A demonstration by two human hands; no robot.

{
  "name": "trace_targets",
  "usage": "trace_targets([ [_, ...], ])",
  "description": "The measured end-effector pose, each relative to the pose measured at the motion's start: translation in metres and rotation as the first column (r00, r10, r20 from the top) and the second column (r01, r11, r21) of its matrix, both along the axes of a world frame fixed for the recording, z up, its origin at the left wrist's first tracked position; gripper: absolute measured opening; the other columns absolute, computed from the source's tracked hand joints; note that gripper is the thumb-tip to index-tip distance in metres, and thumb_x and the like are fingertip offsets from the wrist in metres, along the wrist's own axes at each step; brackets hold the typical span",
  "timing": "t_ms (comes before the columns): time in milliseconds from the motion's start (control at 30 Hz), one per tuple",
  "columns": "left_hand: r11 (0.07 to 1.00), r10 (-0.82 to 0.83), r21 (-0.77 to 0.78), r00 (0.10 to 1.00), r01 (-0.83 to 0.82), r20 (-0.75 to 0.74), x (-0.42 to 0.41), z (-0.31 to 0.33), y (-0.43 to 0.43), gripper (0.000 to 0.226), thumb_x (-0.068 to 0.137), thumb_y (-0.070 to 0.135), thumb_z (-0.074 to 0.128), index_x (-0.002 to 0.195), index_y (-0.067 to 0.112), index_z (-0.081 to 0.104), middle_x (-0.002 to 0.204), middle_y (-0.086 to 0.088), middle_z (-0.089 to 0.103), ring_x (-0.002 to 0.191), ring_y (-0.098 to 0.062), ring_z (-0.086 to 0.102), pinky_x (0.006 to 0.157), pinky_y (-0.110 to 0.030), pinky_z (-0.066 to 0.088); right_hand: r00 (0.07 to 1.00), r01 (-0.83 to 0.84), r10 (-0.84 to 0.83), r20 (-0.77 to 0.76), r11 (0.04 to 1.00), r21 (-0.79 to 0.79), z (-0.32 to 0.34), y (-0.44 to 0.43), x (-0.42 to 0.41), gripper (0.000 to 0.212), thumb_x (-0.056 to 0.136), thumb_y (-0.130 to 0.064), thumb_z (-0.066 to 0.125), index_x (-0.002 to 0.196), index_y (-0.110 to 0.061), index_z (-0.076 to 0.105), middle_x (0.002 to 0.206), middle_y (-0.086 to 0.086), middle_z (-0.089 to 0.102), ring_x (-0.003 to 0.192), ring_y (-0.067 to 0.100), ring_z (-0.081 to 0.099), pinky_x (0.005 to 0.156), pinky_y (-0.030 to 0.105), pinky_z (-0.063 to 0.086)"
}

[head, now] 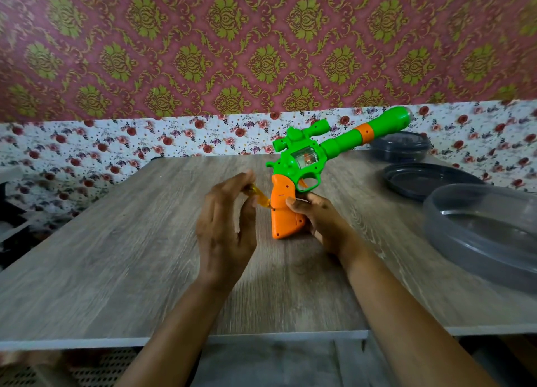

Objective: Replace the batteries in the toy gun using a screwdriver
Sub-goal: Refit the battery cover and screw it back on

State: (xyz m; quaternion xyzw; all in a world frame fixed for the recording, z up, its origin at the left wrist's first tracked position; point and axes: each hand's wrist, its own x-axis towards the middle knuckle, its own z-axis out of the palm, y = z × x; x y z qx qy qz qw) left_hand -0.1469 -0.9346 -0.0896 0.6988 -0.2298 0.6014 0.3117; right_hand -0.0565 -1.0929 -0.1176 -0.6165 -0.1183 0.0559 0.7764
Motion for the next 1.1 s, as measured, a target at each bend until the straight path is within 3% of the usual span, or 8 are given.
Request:
trace_targets([
  [133,0.998,0.005,0.060,0.999,-0.003,-0.033,-0.0002,-0.0008,0.0002,0.030,0.088,-0.002,0.049,0.115,0.002,0.062,0.122,-0.010,0.058,0.113,-0.015,0.056,0.093,-0.020,0.045,1.000,0.007,-0.007,-0.008,1.000,-0.015,0.0011,0.0006,-0.0002,0.027,0.087,-0.014,0.059,0.114,-0.017,0.058,0.112,0.008,0.065,0.103,0.021,0.062,0.094,0.043,0.048],
  [300,0.999,0.012,0.051,1.000,-0.012,-0.002,-0.0013,0.0007,0.0011,0.015,0.085,0.001,0.059,0.096,0.001,0.069,0.109,-0.009,0.051,0.100,0.001,0.047,0.086,-0.006,0.037,1.000,0.002,-0.002,-0.011,1.000,-0.018,0.0008,-0.0003,-0.0017,0.030,0.087,-0.014,0.059,0.117,-0.016,0.057,0.115,0.009,0.065,0.106,0.024,0.061,0.095,0.044,0.048],
  [433,0.999,0.031,0.028,1.000,-0.031,-0.003,0.0004,-0.0001,0.0009,0.029,0.087,-0.006,0.052,0.113,0.006,0.057,0.109,-0.007,0.051,0.100,-0.004,0.049,0.085,-0.006,0.037,1.000,0.016,-0.016,-0.013,1.000,-0.023,0.0031,0.0010,-0.0031,0.024,0.087,-0.013,0.058,0.111,-0.016,0.059,0.113,0.011,0.065,0.103,0.024,0.062,0.095,0.044,0.048],
  [600,0.996,-0.010,0.090,1.000,0.012,-0.021,-0.0008,0.0011,-0.0012,0.028,0.088,-0.001,0.050,0.112,-0.003,0.063,0.124,-0.021,0.051,0.124,-0.004,0.044,0.100,-0.015,0.038,1.000,0.014,-0.015,-0.020,0.999,-0.053,0.0016,-0.0010,-0.0015,0.021,0.086,-0.018,0.061,0.107,-0.021,0.060,0.116,0.008,0.065,0.107,0.023,0.062,0.096,0.045,0.048],
  [767,0.999,-0.024,0.045,0.999,0.026,-0.033,-0.0002,0.0006,0.0004,0.032,0.088,-0.003,0.054,0.114,0.013,0.058,0.110,-0.007,0.047,0.098,-0.008,0.052,0.083,-0.008,0.040,0.999,0.026,-0.028,-0.029,0.998,-0.060,0.0018,-0.0001,-0.0006,0.029,0.086,-0.018,0.061,0.115,-0.019,0.058,0.117,0.008,0.064,0.108,0.024,0.061,0.098,0.048,0.046],
  [867,1.000,0.014,0.026,0.999,-0.012,-0.047,-0.0005,0.0013,0.0010,0.040,0.087,-0.006,0.050,0.124,0.009,0.052,0.117,-0.001,0.057,0.105,-0.011,0.056,0.088,-0.010,0.042,0.999,0.030,-0.032,-0.031,0.998,-0.054,0.0033,0.0004,-0.0016,0.029,0.086,-0.016,0.061,0.115,-0.018,0.058,0.116,0.008,0.064,0.107,0.023,0.061,0.098,0.046,0.046],
  [967,0.998,0.018,0.061,0.997,-0.013,-0.070,-0.0003,0.0005,0.0000,0.041,0.085,-0.010,0.046,0.124,0.001,0.055,0.127,-0.009,0.054,0.118,-0.017,0.054,0.095,-0.018,0.045,0.999,0.025,-0.027,-0.033,0.998,-0.058,0.0039,0.0003,-0.0025,0.026,0.087,-0.016,0.060,0.113,-0.019,0.058,0.113,0.007,0.065,0.106,0.022,0.061,0.097,0.045,0.047],
  [1100,0.997,-0.037,0.072,0.999,0.039,-0.028,-0.0002,0.0014,-0.0010,0.030,0.087,0.003,0.055,0.116,0.006,0.061,0.124,-0.015,0.050,0.118,0.002,0.046,0.093,-0.009,0.039,0.999,0.018,-0.020,-0.032,0.998,-0.057,0.0033,-0.0003,-0.0020,0.033,0.086,-0.017,0.061,0.119,-0.017,0.057,0.119,0.009,0.064,0.110,0.024,0.060,0.099,0.046,0.045],
])
